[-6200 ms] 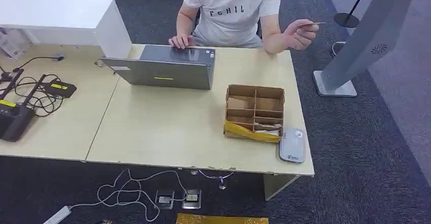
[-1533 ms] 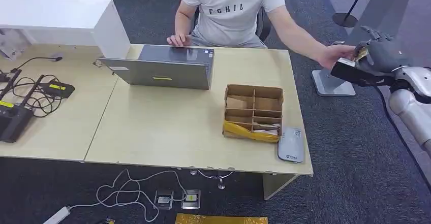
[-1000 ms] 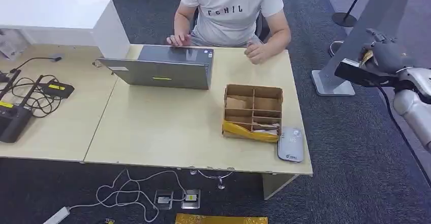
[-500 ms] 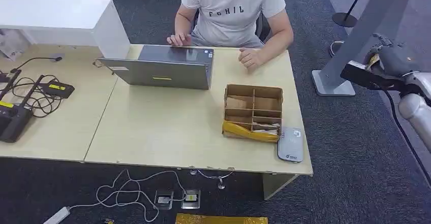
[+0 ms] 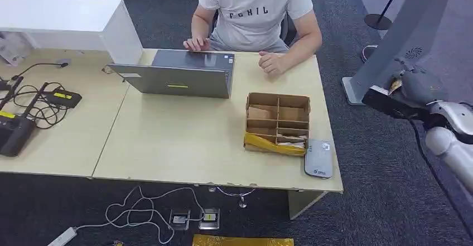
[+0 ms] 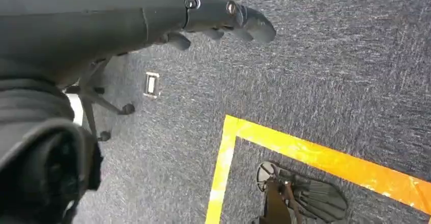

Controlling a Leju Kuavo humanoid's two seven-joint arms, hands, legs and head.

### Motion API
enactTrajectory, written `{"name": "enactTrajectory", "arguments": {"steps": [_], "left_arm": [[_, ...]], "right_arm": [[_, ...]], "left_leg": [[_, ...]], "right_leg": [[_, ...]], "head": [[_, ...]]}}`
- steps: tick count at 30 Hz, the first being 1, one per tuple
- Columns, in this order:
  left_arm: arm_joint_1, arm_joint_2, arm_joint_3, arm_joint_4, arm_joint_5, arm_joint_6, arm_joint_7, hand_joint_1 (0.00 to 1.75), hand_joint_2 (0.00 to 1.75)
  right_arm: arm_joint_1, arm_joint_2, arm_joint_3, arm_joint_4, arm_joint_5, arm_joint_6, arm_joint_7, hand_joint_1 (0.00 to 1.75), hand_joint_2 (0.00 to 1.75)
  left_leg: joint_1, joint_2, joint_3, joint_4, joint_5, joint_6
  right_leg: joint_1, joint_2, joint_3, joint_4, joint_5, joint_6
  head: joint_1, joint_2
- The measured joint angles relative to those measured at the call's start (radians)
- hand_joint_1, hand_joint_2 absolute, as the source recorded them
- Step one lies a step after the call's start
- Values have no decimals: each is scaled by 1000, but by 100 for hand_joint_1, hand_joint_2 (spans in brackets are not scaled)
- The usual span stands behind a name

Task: Pass the card to the sensor for recognition and then transmit it.

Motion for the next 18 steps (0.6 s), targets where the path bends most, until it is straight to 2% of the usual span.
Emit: {"name": "enactTrajectory", "arguments": {"steps": [6, 18], "left_arm": [[0, 0, 0, 0, 3, 14, 11, 0, 0], [0, 0, 0, 0, 3, 24, 14, 0, 0]], "right_arm": [[102, -2, -9, -141, 24, -5, 45, 175, 175], [172, -15, -19, -292, 57, 8, 62, 175, 175]], "left_leg": [[0, 0, 0, 0, 0, 0], [0, 0, 0, 0, 0, 0]], "right_leg": [[1, 0, 0, 0, 0, 0], [1, 0, 0, 0, 0, 0]], "head": [[0, 0], [0, 0]]}}
